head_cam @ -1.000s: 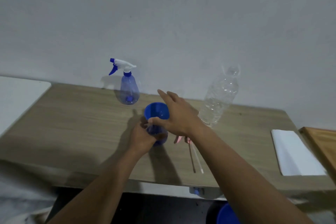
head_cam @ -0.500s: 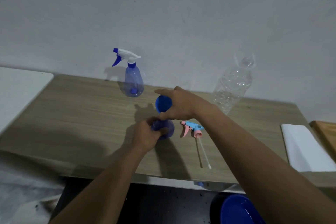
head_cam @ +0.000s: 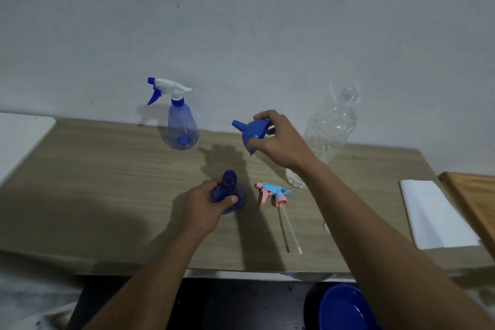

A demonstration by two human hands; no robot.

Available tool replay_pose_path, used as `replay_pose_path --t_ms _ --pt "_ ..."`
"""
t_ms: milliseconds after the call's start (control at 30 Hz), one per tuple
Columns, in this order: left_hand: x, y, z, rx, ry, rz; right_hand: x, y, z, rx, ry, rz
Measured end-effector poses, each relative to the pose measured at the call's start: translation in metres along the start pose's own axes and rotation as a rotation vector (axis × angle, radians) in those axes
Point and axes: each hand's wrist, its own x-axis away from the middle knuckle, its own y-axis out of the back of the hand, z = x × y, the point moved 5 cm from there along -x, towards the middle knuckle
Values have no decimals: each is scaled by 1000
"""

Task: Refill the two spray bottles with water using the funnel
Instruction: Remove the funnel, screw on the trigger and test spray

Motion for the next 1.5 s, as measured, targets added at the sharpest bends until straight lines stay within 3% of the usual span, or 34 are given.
replay_pose_path --t_ms 233,467,833,1133,1300,1500 --pt "0 0 -2 18 -47 3 -24 -45 -68 12 -77 -89" --pt "0 0 -2 -1 -56 -22 -36 -75 -113 255 -140 -10" --pt "3 0 -3 47 -30 -27 -23 -65 -126 213 -180 58" --pt "8 1 -5 -5 -24 -10 35 -54 -144 528 -112 223" --pt "14 0 -13 -20 2 14 42 -50 -150 608 -135 155" --pt "24 -3 -12 -25 -8 19 49 -29 -131 395 -158 17"
